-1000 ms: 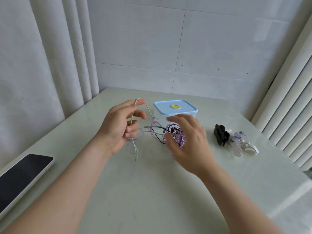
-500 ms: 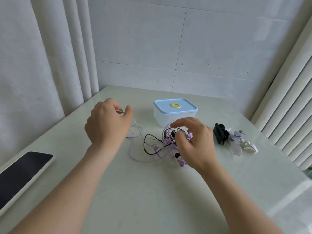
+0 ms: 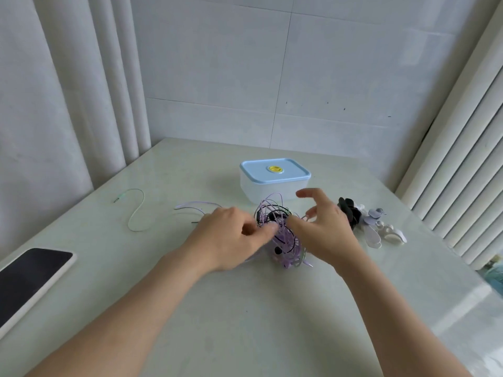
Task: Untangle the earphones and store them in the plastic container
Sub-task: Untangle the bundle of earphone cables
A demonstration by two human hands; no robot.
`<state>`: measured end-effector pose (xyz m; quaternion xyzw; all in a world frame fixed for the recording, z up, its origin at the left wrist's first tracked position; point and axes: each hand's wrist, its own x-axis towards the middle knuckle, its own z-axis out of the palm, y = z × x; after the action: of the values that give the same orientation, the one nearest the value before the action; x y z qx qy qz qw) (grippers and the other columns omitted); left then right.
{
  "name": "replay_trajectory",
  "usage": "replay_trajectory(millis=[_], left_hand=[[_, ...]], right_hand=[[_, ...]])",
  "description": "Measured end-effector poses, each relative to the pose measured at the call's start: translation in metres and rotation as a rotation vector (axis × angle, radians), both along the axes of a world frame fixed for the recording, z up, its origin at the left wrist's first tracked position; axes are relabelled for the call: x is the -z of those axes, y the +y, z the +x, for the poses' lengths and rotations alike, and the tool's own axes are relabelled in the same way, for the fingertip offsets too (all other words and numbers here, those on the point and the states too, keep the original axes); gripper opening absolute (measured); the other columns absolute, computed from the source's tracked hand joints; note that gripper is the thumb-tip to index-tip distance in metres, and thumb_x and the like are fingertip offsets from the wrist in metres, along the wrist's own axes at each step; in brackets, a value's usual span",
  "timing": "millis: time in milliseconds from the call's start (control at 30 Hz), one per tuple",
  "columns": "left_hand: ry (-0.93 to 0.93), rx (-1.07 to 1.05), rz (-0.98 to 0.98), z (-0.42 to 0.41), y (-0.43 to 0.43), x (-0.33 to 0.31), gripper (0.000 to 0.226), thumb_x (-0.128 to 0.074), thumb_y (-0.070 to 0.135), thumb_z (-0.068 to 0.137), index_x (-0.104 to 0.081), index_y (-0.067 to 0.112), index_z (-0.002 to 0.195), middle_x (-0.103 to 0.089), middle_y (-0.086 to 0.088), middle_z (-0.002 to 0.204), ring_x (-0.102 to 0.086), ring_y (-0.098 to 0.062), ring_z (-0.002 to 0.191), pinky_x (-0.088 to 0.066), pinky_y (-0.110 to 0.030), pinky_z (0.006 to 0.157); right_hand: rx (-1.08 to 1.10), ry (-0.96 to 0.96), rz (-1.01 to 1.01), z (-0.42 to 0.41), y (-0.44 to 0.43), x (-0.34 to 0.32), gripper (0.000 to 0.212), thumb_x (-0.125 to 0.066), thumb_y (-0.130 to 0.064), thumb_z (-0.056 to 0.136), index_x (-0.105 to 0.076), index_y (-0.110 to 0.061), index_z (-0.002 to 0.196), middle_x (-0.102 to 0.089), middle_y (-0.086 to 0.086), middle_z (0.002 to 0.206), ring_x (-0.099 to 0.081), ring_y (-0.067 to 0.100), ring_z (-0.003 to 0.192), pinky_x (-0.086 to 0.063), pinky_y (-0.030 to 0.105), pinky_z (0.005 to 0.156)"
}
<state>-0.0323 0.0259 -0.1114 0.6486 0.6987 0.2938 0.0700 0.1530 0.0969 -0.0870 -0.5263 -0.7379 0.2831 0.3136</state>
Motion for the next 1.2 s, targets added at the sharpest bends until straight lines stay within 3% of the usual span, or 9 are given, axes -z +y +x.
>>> replay_trajectory(millis=[100, 267, 367, 467, 567, 700, 900, 1067, 1200], left_hand=[[0.047, -0.007, -0.039, 0.007, -0.001, 0.005, 0.067, -0.056, 0.090, 0.072, -0.058, 0.024, 0.070, -0.056, 0.009, 0.060, -0.056, -0.012, 0.066, -0.044, -0.033, 0.069], [-0.263, -0.067, -0.028, 0.008, 0.004, 0.003, 0.032, -0.060, 0.054, 0.070, -0.072, 0.028, 0.083, -0.065, 0.012, 0.065, -0.062, -0.023, 0.078, -0.054, -0.037, 0.084], [-0.505, -0.119, 0.032, -0.002, 0.008, -0.003, 0.042, -0.056, 0.050, 0.067, -0.076, 0.019, 0.086, -0.076, 0.001, 0.076, -0.070, -0.029, 0.088, -0.055, -0.039, 0.082], [-0.696, -0.161, 0.080, -0.013, 0.010, -0.009, 0.017, -0.062, 0.020, 0.087, -0.079, 0.019, 0.085, -0.078, 0.006, 0.076, -0.072, -0.019, 0.080, -0.049, -0.028, 0.066], [-0.825, -0.132, 0.096, -0.016, 0.007, -0.015, 0.030, -0.053, -0.003, 0.095, -0.077, 0.013, 0.089, -0.074, 0.013, 0.070, -0.062, -0.002, 0.062, -0.042, -0.013, 0.048], [-0.946, -0.083, 0.058, -0.018, 0.002, -0.020, 0.035, -0.044, -0.008, 0.092, -0.075, 0.008, 0.092, -0.076, 0.004, 0.077, -0.055, -0.011, 0.057, -0.040, -0.020, 0.047], [-0.888, -0.104, -0.029, -0.022, 0.003, -0.018, 0.026, -0.049, 0.004, 0.091, -0.074, 0.003, 0.083, -0.075, -0.002, 0.083, -0.042, -0.007, 0.041, -0.027, -0.029, 0.053], [-0.588, -0.045, -0.156, -0.029, 0.002, -0.010, 0.037, -0.079, 0.056, 0.083, -0.079, 0.020, 0.077, -0.065, 0.001, 0.070, -0.054, -0.008, 0.069, -0.039, -0.030, 0.067], [-0.521, 0.110, -0.208, -0.031, 0.002, -0.005, 0.055, -0.087, 0.063, 0.068, -0.077, 0.012, 0.085, -0.076, 0.004, 0.079, -0.061, -0.011, 0.072, -0.048, -0.035, 0.078]], right_hand=[[-0.026, -0.042, -0.109, -0.001, 0.002, 0.003, 0.033, -0.069, -0.024, 0.083, -0.072, -0.033, 0.114, -0.071, -0.003, 0.088, -0.066, 0.017, 0.093, -0.053, 0.030, 0.081], [-0.056, 0.208, -0.240, 0.001, 0.005, 0.003, 0.010, -0.080, -0.015, 0.085, -0.080, -0.020, 0.094, -0.077, 0.001, 0.078, -0.063, 0.014, 0.057, -0.057, 0.028, 0.060], [-0.124, 0.384, -0.243, 0.000, 0.004, 0.001, 0.018, -0.078, -0.006, 0.090, -0.077, -0.014, 0.107, -0.079, 0.008, 0.090, -0.069, 0.019, 0.065, -0.062, 0.031, 0.069], [-0.145, 0.507, -0.185, -0.001, 0.005, 0.000, 0.031, -0.073, 0.004, 0.092, -0.074, -0.013, 0.117, -0.079, 0.008, 0.101, -0.076, 0.023, 0.075, -0.066, 0.036, 0.079], [-0.146, 0.511, -0.096, 0.000, 0.006, -0.001, 0.034, -0.071, 0.007, 0.092, -0.074, -0.019, 0.115, -0.081, 0.001, 0.100, -0.079, 0.022, 0.080, -0.064, 0.032, 0.080], [-0.141, 0.469, 0.035, -0.003, 0.004, 0.000, 0.038, -0.063, 0.008, 0.095, -0.074, -0.026, 0.109, -0.079, -0.005, 0.098, -0.077, 0.019, 0.079, -0.059, 0.036, 0.077], [-0.175, 0.342, -0.020, -0.003, 0.001, 0.001, 0.027, -0.062, 0.000, 0.090, -0.077, -0.021, 0.099, -0.079, 0.002, 0.084, -0.072, 0.019, 0.067, -0.056, 0.036, 0.069], [-0.153, 0.296, -0.092, -0.002, 0.001, 0.002, 0.016, -0.060, -0.011, 0.099, -0.075, -0.016, 0.101, -0.080, 0.001, 0.086, -0.075, 0.033, 0.056, -0.047, 0.029, 0.047], [-0.057, 0.133, 0.033, -0.002, 0.008, 0.013, 0.025, -0.069, -0.007, 0.085, -0.076, -0.028, 0.095, -0.077, -0.012, 0.087, -0.073, 0.012, 0.065, -0.060, 0.033, 0.057]])
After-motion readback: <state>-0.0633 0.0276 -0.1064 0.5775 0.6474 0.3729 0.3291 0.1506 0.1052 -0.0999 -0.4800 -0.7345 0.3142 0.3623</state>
